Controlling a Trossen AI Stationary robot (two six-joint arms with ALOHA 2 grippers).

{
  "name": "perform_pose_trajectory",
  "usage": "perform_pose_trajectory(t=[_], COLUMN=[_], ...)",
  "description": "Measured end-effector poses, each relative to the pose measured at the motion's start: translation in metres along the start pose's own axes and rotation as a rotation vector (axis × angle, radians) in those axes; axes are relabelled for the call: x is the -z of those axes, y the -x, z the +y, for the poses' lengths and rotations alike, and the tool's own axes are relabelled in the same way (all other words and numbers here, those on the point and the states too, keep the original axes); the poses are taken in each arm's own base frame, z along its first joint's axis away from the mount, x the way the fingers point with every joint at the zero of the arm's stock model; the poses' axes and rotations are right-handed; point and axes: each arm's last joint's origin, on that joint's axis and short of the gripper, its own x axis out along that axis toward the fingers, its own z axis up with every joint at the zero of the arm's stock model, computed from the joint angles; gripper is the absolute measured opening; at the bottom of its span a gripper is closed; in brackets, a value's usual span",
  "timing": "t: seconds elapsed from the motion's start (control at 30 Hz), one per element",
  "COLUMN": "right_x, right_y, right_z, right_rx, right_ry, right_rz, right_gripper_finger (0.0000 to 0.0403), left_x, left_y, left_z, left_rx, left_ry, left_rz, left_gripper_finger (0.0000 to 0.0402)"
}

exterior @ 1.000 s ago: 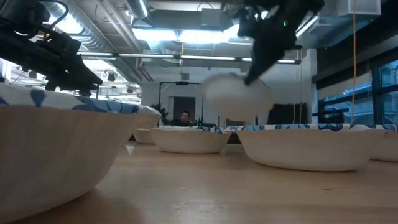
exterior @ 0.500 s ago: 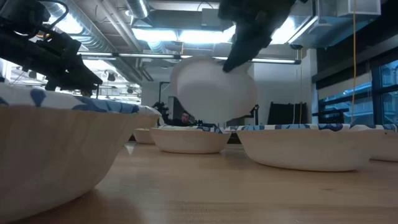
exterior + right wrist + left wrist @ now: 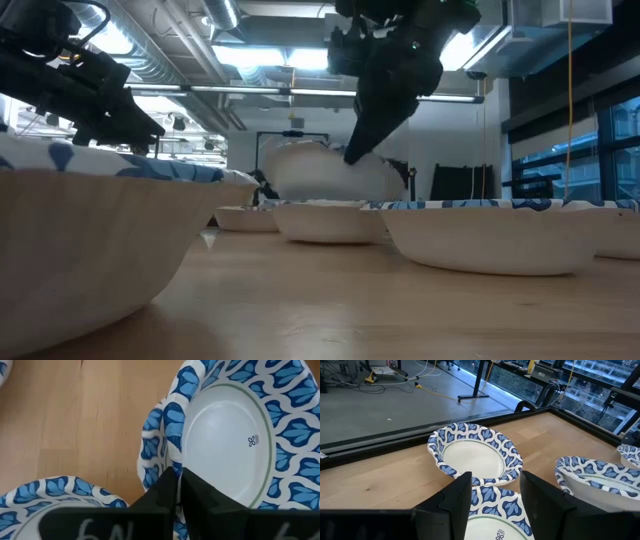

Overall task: Nest bowls inside each other
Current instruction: Stack the white bowl on top of the other white bowl

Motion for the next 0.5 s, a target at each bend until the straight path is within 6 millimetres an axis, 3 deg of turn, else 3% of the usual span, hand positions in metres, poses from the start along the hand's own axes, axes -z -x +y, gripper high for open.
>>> perform_pose_trajectory(t=[0.23,0.5], right_x=[0.0001,0.0005], right_y=[-0.0009,-0.001], right_z=[0.0004,-0.0006], right_rx=[-0.013,-0.006], right_ry=[0.039,0.038], right_rz=[0.001,0.005], right_gripper_finger=[0.0036,0.0126], left_x=[0.0,0.0], left_y=[0.0,0.0], left_z=[0.0,0.0], left_rx=[0.0,0.0], left_ry=[0.0,0.0], left_rz=[0.0,0.0], left_gripper_finger=[0.0161,0.0161])
